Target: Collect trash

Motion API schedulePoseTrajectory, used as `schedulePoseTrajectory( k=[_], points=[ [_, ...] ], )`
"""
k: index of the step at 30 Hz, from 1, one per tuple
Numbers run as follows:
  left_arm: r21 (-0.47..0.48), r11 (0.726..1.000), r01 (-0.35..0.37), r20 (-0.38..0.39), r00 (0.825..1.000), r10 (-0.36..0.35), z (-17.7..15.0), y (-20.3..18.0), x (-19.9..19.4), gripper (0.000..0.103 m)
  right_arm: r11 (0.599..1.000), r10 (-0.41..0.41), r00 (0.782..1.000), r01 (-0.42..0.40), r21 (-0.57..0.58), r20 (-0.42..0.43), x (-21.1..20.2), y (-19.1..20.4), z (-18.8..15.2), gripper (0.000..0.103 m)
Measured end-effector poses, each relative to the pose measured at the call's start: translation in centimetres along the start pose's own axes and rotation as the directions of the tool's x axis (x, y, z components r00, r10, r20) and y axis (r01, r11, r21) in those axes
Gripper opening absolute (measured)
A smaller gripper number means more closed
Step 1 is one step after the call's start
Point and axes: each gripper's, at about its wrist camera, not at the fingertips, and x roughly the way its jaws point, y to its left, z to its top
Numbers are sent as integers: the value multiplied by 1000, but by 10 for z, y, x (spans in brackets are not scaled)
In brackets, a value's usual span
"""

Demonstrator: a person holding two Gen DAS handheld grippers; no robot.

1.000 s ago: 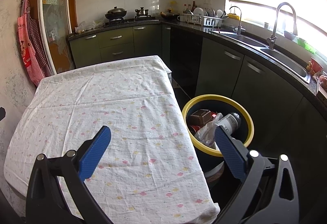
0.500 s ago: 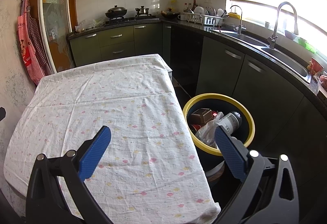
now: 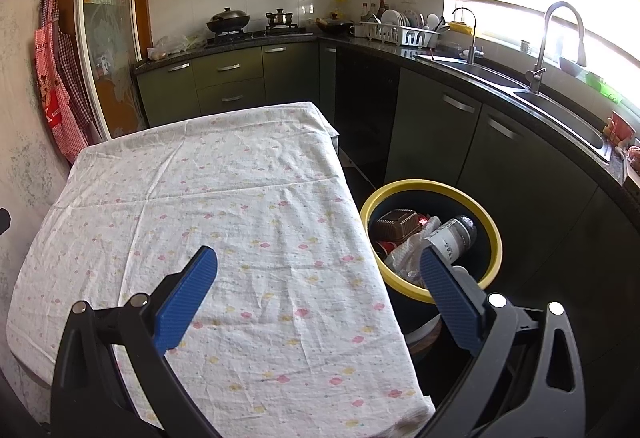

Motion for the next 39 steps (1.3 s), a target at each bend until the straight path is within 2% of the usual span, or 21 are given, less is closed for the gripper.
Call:
schedulePoseTrajectory(
  k=[26, 31, 35, 39],
  points=[
    [-10, 1000, 16, -11, 1000, -16, -2, 3, 7, 99, 1000, 2, 1000, -2, -6, -14, 6, -1, -5, 97],
    [5, 1000, -13, 12, 1000, 13, -1, 2, 6, 98, 1000, 3, 1000, -3, -6, -26, 10, -3, -5, 97],
    [-35, 999, -15, -53, 998, 14, 6, 15, 23, 98, 999, 20, 999, -21, -28, -44, 19, -1, 6, 97],
    [-82, 996, -37, -122, 992, 27, 17, 41, 63, 99, 995, 73, 995, -78, -66, -72, 51, 10, 30, 97]
  ],
)
